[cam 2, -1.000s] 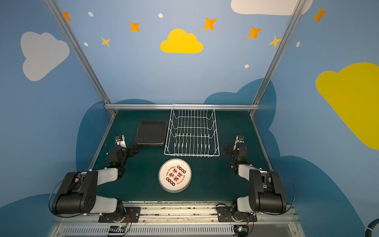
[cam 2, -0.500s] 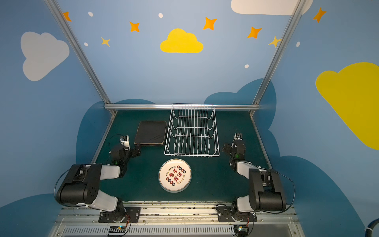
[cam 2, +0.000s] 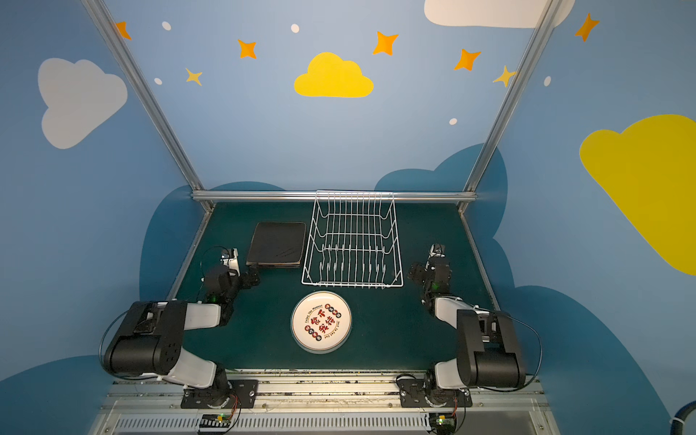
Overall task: Unload the plates from the dish rack
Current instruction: Reset both arms
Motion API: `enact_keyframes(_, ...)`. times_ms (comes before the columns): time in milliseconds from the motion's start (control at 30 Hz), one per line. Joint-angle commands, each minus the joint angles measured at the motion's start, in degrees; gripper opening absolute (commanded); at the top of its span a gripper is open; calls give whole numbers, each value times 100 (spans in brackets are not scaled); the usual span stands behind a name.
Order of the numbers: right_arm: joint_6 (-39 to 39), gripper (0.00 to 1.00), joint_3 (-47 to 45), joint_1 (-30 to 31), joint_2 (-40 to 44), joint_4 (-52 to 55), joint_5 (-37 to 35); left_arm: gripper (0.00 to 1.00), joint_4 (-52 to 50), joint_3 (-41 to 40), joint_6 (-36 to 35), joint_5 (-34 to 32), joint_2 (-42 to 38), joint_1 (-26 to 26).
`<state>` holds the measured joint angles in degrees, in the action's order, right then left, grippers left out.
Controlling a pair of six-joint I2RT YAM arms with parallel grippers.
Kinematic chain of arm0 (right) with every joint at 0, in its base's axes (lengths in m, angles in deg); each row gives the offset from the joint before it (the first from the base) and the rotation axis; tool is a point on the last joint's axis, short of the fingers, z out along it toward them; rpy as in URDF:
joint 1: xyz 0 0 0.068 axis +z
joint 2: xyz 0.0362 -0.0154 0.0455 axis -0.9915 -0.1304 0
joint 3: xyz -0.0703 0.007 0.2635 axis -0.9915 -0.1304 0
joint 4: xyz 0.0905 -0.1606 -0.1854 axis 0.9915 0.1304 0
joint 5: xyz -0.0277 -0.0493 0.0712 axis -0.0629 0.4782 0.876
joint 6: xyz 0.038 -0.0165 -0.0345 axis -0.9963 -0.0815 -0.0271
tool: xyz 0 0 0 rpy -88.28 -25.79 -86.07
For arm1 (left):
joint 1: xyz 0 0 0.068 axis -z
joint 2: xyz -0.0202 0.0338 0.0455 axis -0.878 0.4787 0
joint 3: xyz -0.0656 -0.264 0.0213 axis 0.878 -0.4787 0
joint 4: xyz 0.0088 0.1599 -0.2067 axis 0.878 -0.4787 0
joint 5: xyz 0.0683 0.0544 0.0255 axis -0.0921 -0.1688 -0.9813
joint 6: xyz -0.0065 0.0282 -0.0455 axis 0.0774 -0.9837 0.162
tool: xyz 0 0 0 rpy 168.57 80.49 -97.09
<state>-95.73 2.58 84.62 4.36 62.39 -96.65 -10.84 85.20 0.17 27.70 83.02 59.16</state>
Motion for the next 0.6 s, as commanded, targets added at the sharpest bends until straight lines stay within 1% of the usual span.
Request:
enact_keyframes(0,21,94,74,9,-25,63,-67,100,79,81,-53,-45,-21,22)
enact_keyframes(433,21,94,77,13,-27,64,-68,100,61,97,-61,-72,-11,32)
enact_keyframes(567,26,94,78,9,-26,63,-67,100,-99,211,-126,-72,37,66)
